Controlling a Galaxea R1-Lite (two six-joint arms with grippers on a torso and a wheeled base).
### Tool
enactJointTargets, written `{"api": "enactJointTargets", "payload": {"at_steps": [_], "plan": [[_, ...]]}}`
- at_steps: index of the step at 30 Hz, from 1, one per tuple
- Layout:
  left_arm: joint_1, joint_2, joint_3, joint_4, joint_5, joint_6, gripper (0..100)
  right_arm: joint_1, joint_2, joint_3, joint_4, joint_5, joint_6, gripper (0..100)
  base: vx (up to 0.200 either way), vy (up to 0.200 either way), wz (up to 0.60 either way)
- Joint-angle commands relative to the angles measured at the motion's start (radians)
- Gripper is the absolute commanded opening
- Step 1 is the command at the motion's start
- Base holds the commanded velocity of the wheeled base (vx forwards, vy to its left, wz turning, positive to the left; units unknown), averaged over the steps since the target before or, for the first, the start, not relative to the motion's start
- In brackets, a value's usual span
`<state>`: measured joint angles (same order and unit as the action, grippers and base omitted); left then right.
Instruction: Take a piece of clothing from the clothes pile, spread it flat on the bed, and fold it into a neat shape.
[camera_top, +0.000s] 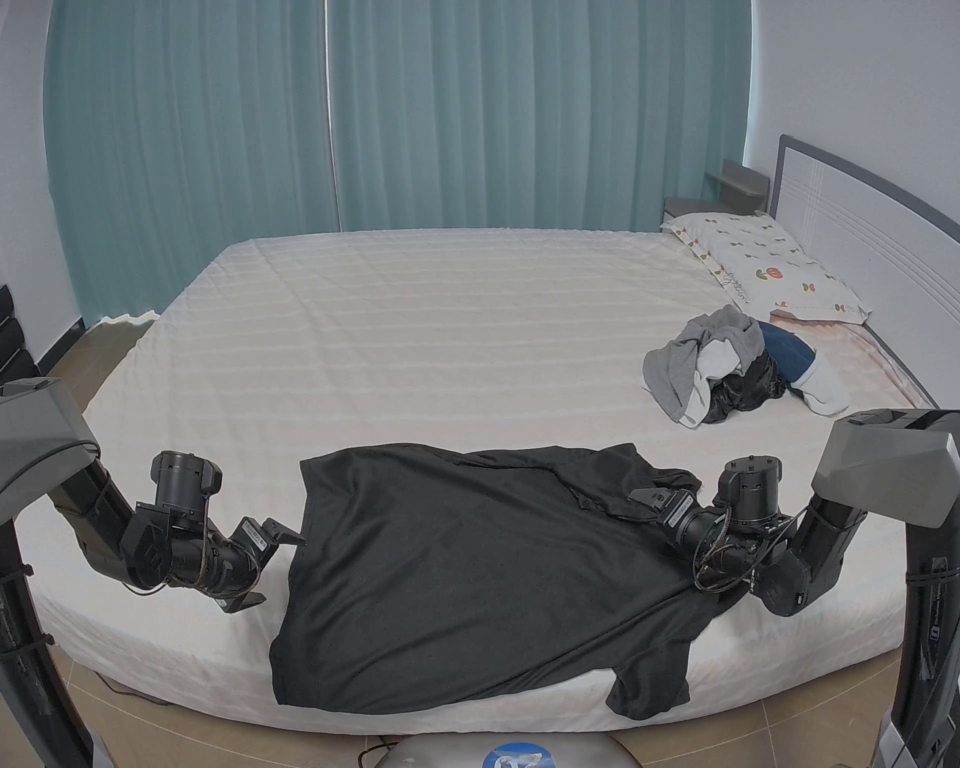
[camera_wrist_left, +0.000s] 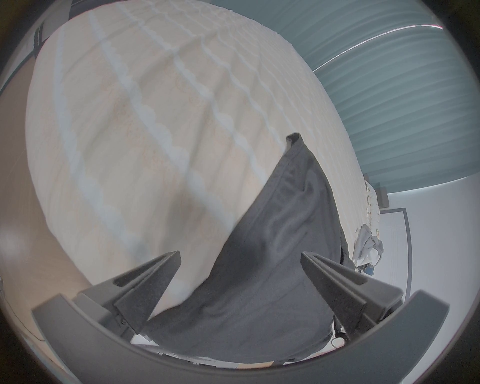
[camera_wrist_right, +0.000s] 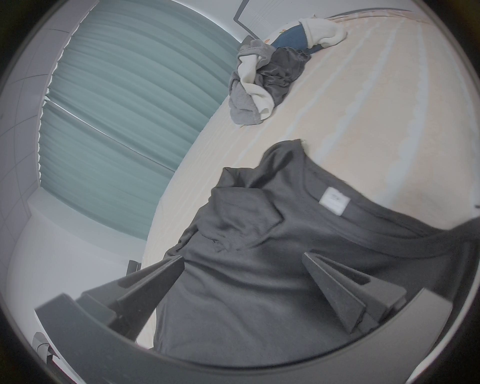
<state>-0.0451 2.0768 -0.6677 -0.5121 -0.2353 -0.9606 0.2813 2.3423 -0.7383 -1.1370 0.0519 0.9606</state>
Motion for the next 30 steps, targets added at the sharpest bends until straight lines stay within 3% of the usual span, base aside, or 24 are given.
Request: {"api": "enactJointTargets", "payload": {"at_steps": [1, 8, 15, 16, 23, 30], "plan": [[-0.001, 0.003, -0.001, 0.0, 0.002, -0.001, 100, -0.011, 0.022, -0.05, 0.011, 0.0, 0.0, 100, 0.0, 0.0, 0.0], [-0.002, 0.005, -0.006, 0.0, 0.005, -0.017, 100, -0.007, 0.084, -0.118, 0.046, 0.006, -0.008, 100, 0.0, 0.0, 0.0], [-0.002, 0.009, -0.007, 0.0, 0.013, -0.017, 100, -0.005, 0.107, -0.286, 0.223, 0.009, -0.022, 100, 0.0, 0.0, 0.0], [-0.004, 0.009, -0.007, 0.0, 0.013, -0.017, 100, -0.005, 0.112, -0.305, 0.229, 0.009, -0.031, 0, 0.0, 0.0, 0.0], [-0.006, 0.016, -0.007, -0.002, 0.014, -0.01, 100, -0.059, 0.114, -0.415, 0.257, 0.011, -0.1, 0, 0.0, 0.0, 0.0], [-0.007, 0.016, -0.006, -0.002, 0.014, -0.01, 100, -0.111, 0.157, -0.569, 0.258, -0.009, -0.117, 0, 0.0, 0.0, 0.0]]}}
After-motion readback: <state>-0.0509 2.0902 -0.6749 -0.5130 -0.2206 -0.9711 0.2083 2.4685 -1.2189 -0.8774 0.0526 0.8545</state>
